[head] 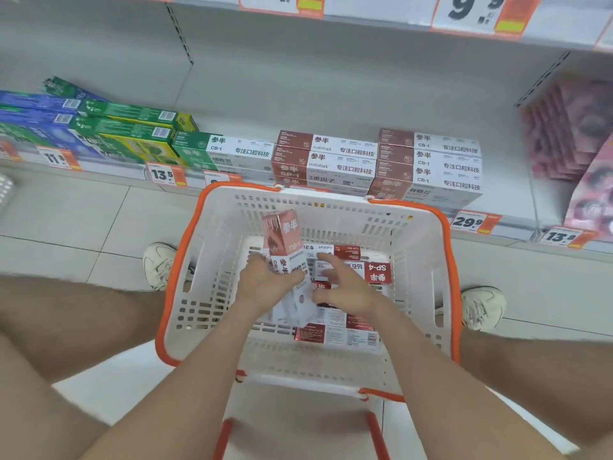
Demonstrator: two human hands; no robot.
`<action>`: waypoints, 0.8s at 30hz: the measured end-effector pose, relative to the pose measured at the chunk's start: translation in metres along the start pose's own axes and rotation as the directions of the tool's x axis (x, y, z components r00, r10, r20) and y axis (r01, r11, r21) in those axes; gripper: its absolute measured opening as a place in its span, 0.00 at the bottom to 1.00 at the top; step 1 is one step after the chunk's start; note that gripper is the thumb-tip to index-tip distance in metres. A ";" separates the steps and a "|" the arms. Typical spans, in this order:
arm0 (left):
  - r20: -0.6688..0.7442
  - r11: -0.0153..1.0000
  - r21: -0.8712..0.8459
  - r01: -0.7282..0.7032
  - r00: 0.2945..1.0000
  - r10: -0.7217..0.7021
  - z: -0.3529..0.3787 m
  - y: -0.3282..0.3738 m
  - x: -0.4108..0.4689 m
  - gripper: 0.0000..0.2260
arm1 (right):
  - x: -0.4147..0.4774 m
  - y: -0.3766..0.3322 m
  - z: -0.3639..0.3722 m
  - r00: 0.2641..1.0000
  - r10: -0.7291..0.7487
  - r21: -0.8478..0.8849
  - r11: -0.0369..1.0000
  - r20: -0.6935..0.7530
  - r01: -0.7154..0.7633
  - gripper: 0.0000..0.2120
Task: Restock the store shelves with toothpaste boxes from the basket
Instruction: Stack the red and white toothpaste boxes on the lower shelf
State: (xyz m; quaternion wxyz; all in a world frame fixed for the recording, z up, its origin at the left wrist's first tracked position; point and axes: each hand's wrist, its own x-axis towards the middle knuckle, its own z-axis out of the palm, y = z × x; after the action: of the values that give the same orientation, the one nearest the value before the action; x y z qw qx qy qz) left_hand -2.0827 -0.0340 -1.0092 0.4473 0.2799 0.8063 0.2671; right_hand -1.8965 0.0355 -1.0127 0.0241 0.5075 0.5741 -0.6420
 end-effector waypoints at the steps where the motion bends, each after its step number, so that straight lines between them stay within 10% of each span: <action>1: 0.063 0.999 -0.051 -0.015 0.998 0.019 -0.002 0.011 -0.002 0.13 | -0.002 -0.008 -0.002 0.999 -0.033 0.072 0.997 0.036 0.030 0.42; 8: 0.470 0.933 -0.322 0.158 0.883 0.013 -0.023 0.028 -0.018 0.26 | -0.034 -0.030 -0.036 0.986 -0.107 0.252 0.965 0.131 0.071 0.28; 15: 0.436 0.894 -0.434 0.112 0.895 0.099 -0.020 0.045 -0.027 0.22 | -0.052 -0.039 -0.057 0.991 -0.127 0.441 0.888 -0.033 0.129 0.20; 19: 0.427 0.860 -0.506 0.067 0.886 0.182 -0.019 0.064 -0.034 0.24 | -0.063 -0.043 -0.063 0.961 -0.079 0.394 0.901 -0.266 0.183 0.33; 24: 0.344 0.847 -0.531 -0.010 0.911 0.226 -0.019 0.085 -0.040 0.21 | -0.080 -0.056 -0.087 0.983 -0.127 0.721 0.668 -0.135 0.185 0.18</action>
State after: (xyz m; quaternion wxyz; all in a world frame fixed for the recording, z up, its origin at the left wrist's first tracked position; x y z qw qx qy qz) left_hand -2.0633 -0.0057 -0.9194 0.6412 0.2469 0.5783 0.4400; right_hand -1.8379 0.0763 -0.9036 -0.2559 0.4470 0.3126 -0.7981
